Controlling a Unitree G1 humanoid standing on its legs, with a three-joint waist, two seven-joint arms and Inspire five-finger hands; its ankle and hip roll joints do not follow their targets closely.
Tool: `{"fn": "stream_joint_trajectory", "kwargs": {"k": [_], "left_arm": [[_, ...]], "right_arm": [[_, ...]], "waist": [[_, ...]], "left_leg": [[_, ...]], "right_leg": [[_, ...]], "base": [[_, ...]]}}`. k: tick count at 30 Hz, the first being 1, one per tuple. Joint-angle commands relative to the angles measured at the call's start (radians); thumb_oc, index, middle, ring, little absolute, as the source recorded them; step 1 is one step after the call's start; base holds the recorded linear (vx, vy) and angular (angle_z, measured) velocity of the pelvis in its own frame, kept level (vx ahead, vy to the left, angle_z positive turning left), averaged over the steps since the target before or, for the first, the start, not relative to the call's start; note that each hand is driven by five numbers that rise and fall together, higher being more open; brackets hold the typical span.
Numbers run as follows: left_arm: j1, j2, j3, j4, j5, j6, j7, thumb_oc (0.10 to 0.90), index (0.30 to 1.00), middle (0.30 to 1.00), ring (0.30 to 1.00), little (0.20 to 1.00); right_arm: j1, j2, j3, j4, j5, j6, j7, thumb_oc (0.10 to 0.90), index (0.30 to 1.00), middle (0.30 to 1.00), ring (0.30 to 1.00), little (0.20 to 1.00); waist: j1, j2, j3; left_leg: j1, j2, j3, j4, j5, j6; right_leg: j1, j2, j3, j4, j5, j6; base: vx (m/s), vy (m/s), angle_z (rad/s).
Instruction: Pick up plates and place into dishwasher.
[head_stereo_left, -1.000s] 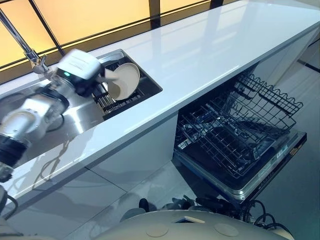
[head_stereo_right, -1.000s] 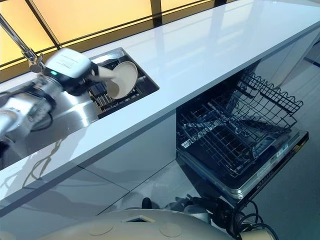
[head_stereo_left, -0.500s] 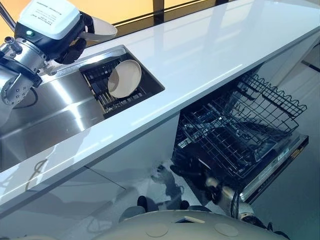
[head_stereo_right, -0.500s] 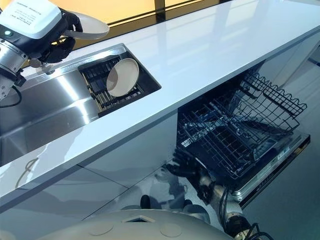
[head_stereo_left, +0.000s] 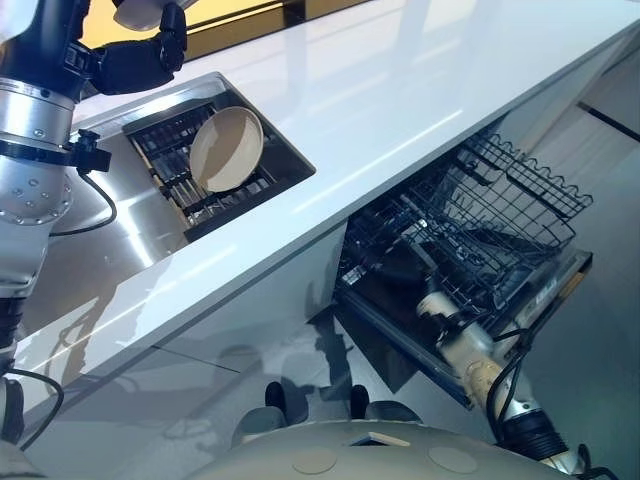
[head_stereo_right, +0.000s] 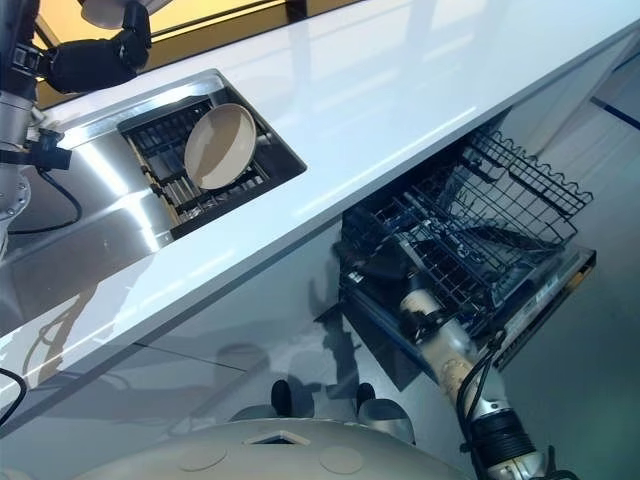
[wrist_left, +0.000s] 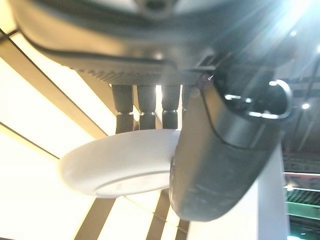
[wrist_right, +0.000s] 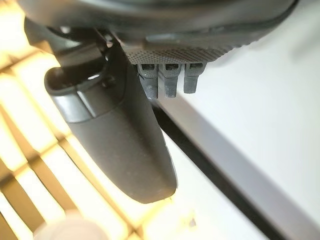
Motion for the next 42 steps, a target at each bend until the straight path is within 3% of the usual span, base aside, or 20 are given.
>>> {"fn": "stream_joint_trajectory", "kwargs": {"k": [1,6,8,10,14,17,20,23,31,35,39,42], "left_arm": [[-0.052,0.058,0.166,-0.012,-0.045,0.014,0.050,0.100,0.300,0.300,0.300,0.200],[-0.062,0.086,0.177,-0.029,-0.095,0.067,0.053,0.100,0.300,0.300,0.300,0.200],[-0.128,0.085,0.117,-0.009,-0.111,0.089,0.057,0.100,0.300,0.300,0.300,0.200],[-0.174,0.075,0.072,0.015,-0.133,0.085,0.042,0.100,0.300,0.300,0.300,0.200],[-0.215,0.039,-0.005,0.047,-0.212,0.030,-0.028,0.100,0.300,0.300,0.300,0.200],[-0.228,0.005,-0.070,0.041,-0.320,-0.029,-0.173,0.100,0.300,0.300,0.300,0.200],[-0.237,-0.032,-0.142,0.028,-0.380,-0.052,-0.299,0.100,0.300,0.300,0.300,0.200],[-0.256,-0.072,-0.226,0.009,-0.367,-0.055,-0.372,0.100,0.300,0.300,0.300,0.200],[-0.280,-0.097,-0.294,-0.018,-0.377,-0.021,-0.454,0.100,0.300,0.300,0.300,0.200],[-0.286,-0.110,-0.315,-0.010,-0.386,-0.025,-0.473,0.100,0.300,0.300,0.300,0.200],[-0.273,-0.126,-0.313,-0.009,-0.385,-0.040,-0.501,0.100,0.300,0.300,0.300,0.200],[-0.269,-0.118,-0.328,0.005,-0.384,-0.066,-0.507,0.100,0.300,0.300,0.300,0.200]], "right_arm": [[-0.063,-0.119,-0.200,-0.188,-0.156,-0.178,-0.150,0.800,0.900,0.900,0.900,0.900],[-0.115,-0.210,-0.326,-0.270,-0.329,-0.280,-0.258,0.800,0.900,0.900,0.900,0.900],[-0.193,-0.264,-0.308,-0.282,-0.377,-0.325,-0.229,0.800,0.900,0.900,0.900,0.900],[-0.252,-0.288,-0.277,-0.283,-0.380,-0.319,-0.154,0.800,0.900,0.900,0.900,0.900],[-0.351,-0.345,-0.203,-0.290,-0.374,-0.263,0.021,0.800,0.900,0.900,0.900,0.900],[-0.442,-0.412,-0.143,-0.276,-0.372,-0.203,0.097,0.800,0.900,0.900,0.900,0.900],[-0.541,-0.436,-0.077,-0.213,-0.326,-0.181,0.093,0.800,0.900,0.900,0.900,0.900],[-0.633,-0.431,-0.019,-0.110,-0.351,-0.201,0.060,0.800,0.900,0.900,0.900,0.900],[-0.687,-0.450,0.013,-0.002,-0.367,-0.210,0.092,0.800,0.900,0.900,0.900,0.900],[-0.710,-0.444,0.040,0.025,-0.351,-0.184,0.152,0.800,0.900,0.900,0.900,0.900],[-0.720,-0.460,0.095,0.004,-0.277,-0.034,0.382,0.800,0.900,0.900,0.900,0.900],[-0.741,-0.489,0.151,0.018,-0.233,-0.008,0.466,0.800,0.900,0.900,0.900,0.900]], "waist": [[-0.071,0.041,-0.050],[-0.086,0.055,-0.049],[-0.082,0.064,-0.048],[-0.075,0.065,-0.049],[-0.061,0.060,-0.056],[-0.050,0.052,-0.064],[-0.038,0.045,-0.067],[-0.024,0.040,-0.063],[-0.008,0.032,-0.066],[-0.001,0.028,-0.067],[0.006,0.021,-0.069],[0.011,0.015,-0.071]], "left_leg": [[0.017,-0.075,0.032,0.002,-0.105,0.044],[0.023,-0.078,0.043,0.002,-0.113,0.046],[0.025,-0.078,0.044,0.002,-0.113,0.043],[0.026,-0.078,0.046,0.002,-0.113,0.041],[0.025,-0.075,0.050,0.002,-0.111,0.036],[0.024,-0.073,0.049,0.002,-0.108,0.032],[0.026,-0.071,0.044,0.002,-0.104,0.029],[0.026,-0.072,0.032,0.002,-0.102,0.029],[0.021,-0.071,0.014,0.002,-0.095,0.031],[0.015,-0.071,0.007,0.002,-0.092,0.031],[0.008,-0.070,-0.002,0.002,-0.086,0.032],[0.006,-0.069,-0.004,0.002,-0.082,0.031]], "right_leg": [[-0.057,0.080,-0.034,0.118,-0.079,0.048],[-0.055,0.080,-0.031,0.124,-0.085,0.050],[-0.053,0.078,-0.036,0.125,-0.085,0.053],[-0.051,0.076,-0.042,0.124,-0.087,0.053],[-0.051,0.074,-0.056,0.128,-0.092,0.054],[-0.049,0.074,-0.065,0.129,-0.094,0.053],[-0.045,0.077,-0.072,0.128,-0.094,0.050],[-0.039,0.078,-0.079,0.125,-0.093,0.048],[-0.034,0.079,-0.089,0.116,-0.086,0.049],[-0.035,0.078,-0.093,0.114,-0.083,0.051],[-0.037,0.077,-0.096,0.115,-0.084,0.050],[-0.036,0.076,-0.102,0.119,-0.087,0.049]], "base": [[-0.02,0.034,-0.20],[-0.02,0.030,-0.11],[-0.03,0.038,-0.23],[-0.03,0.019,-0.09],[-0.03,0.004,-0.02],[-0.02,-0.006,0.01],[0.00,0.000,0.00],[0.00,0.000,0.00],[0.01,-0.010,0.03],[0.00,0.000,0.00],[0.00,0.000,0.00],[0.03,-0.005,0.05]]}}
